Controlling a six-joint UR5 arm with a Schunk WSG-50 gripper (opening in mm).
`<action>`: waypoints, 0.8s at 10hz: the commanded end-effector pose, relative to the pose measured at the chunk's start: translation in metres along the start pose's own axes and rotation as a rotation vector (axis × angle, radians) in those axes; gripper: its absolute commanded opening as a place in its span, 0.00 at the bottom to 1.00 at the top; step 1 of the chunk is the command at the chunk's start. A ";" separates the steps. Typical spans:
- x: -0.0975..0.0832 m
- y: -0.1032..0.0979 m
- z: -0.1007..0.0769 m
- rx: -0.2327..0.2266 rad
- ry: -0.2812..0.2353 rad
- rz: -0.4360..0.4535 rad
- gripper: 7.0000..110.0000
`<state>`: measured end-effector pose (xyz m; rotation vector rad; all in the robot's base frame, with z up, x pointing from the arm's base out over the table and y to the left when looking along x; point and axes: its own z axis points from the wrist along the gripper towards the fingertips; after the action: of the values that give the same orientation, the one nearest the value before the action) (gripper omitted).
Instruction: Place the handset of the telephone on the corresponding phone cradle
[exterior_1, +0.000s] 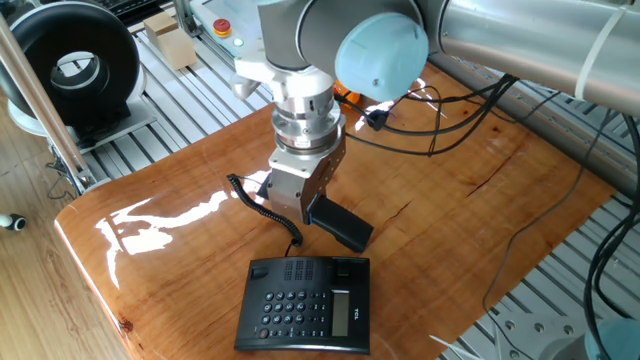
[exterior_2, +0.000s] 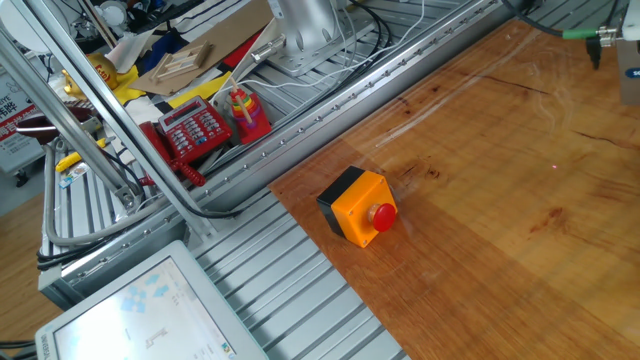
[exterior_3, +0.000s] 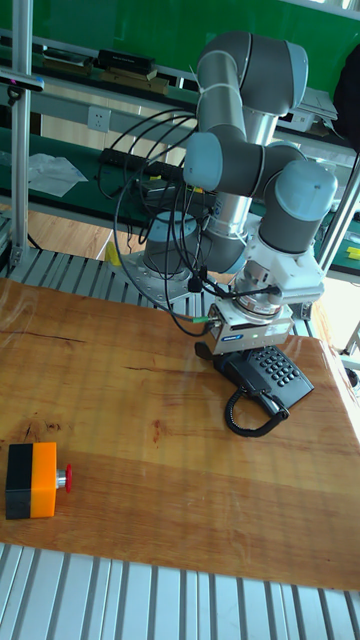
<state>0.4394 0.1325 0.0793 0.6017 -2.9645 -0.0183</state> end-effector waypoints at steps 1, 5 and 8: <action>-0.003 0.006 0.003 -0.007 -0.004 0.028 0.00; -0.012 0.011 -0.001 -0.035 -0.045 0.020 0.00; -0.002 0.012 -0.010 -0.047 -0.016 0.026 0.00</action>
<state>0.4448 0.1436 0.0819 0.5831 -2.9988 -0.0688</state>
